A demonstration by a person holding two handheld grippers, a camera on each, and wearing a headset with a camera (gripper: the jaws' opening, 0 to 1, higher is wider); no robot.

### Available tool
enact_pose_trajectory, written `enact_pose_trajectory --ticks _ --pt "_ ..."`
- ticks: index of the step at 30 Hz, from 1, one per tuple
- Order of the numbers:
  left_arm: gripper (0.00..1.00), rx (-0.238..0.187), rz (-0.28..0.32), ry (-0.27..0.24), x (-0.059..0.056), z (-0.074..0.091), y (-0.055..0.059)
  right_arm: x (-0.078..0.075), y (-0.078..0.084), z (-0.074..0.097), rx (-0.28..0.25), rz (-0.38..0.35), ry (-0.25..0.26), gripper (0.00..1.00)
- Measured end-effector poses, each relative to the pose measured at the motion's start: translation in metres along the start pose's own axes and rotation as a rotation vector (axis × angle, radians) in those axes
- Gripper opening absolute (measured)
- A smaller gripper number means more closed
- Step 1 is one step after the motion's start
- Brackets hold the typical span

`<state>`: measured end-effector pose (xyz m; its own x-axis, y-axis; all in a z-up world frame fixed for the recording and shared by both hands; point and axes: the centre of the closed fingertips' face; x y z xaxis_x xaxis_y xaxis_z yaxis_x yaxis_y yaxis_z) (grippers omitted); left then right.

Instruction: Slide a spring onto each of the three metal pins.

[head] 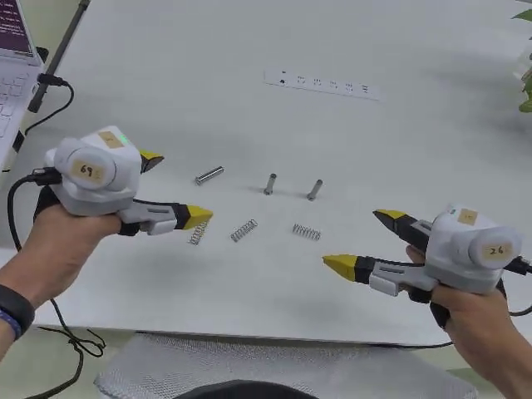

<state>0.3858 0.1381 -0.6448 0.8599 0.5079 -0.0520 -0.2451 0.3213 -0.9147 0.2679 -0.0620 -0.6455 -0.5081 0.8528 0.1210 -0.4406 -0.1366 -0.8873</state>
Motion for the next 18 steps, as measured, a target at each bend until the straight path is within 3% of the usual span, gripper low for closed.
enact_pose_trajectory --ticks 9,18 --pt "0.66 0.004 -0.014 0.016 0.014 -0.03 -0.008 -0.002 0.001 0.002 -0.001 -0.008 0.004 0.77" --pt "0.64 0.028 -0.015 0.042 0.021 -0.056 -0.003 -0.006 0.002 0.003 0.003 -0.016 0.01 0.76"
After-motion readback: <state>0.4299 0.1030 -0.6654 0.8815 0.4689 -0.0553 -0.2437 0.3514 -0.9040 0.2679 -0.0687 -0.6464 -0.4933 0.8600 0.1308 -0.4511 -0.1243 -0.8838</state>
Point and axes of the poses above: the centre of the closed fingertips' face, and the gripper's own axes: z roughly backward along the fingers, x roughly to its left, y roughly out of its underside, and after that the axes turned 8 degrees about -x, right-handed
